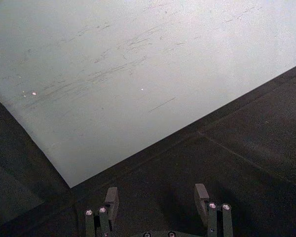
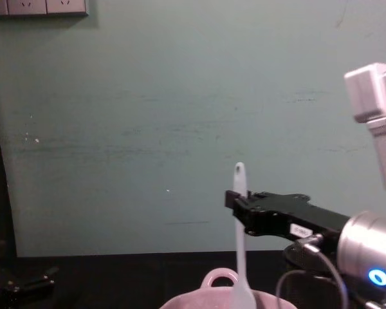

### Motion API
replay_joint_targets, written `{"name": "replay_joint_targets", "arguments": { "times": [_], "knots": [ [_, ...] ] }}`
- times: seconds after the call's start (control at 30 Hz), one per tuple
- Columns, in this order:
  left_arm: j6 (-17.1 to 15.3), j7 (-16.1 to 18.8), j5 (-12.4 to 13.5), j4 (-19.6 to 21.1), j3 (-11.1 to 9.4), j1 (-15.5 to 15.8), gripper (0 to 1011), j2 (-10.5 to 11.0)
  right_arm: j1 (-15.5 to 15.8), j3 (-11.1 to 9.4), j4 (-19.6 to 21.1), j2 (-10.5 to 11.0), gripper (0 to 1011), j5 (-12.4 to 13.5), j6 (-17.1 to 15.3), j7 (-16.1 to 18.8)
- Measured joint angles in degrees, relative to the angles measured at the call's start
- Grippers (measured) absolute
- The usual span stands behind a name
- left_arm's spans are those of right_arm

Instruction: Use the one hand to pick up the spoon and stir the clear water in the bowl.

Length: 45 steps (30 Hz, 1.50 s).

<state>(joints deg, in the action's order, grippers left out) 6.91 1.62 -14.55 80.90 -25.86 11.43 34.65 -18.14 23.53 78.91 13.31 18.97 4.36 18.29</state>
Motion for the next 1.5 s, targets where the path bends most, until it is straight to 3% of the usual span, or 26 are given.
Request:
{"name": "replay_joint_targets", "arguments": {
  "times": [0.2,0.4,0.57,0.77,0.93,1.13,1.5],
  "knots": [
    [0.0,0.0,0.0,0.0,0.0,0.0,1011,0.0,3.0,-1.7,4.9,2.6,114,-0.2,-2.3,0.7],
    [0.0,0.0,0.0,0.0,0.0,0.0,1011,0.0,6.7,-2.6,10.2,5.2,114,1.5,-5.2,2.9],
    [0.0,0.0,0.0,0.0,0.0,0.0,1011,0.0,9.3,-2.7,13.9,6.7,114,3.6,-6.8,4.4],
    [0.0,0.0,0.0,0.0,0.0,0.0,1011,0.0,10.3,-1.7,15.8,7.3,114,5.1,-7.6,5.2],
    [0.0,0.0,0.0,0.0,0.0,0.0,1011,0.0,10.0,-0.3,15.8,6.7,114,5.4,-7.4,5.3],
    [0.0,0.0,0.0,0.0,0.0,0.0,1011,0.0,8.4,1.8,13.1,4.3,114,4.7,-5.2,4.7],
    [0.0,0.0,0.0,0.0,0.0,0.0,1011,0.0,3.6,2.8,4.2,-1.0,114,0.5,0.8,2.1]
  ]
}}
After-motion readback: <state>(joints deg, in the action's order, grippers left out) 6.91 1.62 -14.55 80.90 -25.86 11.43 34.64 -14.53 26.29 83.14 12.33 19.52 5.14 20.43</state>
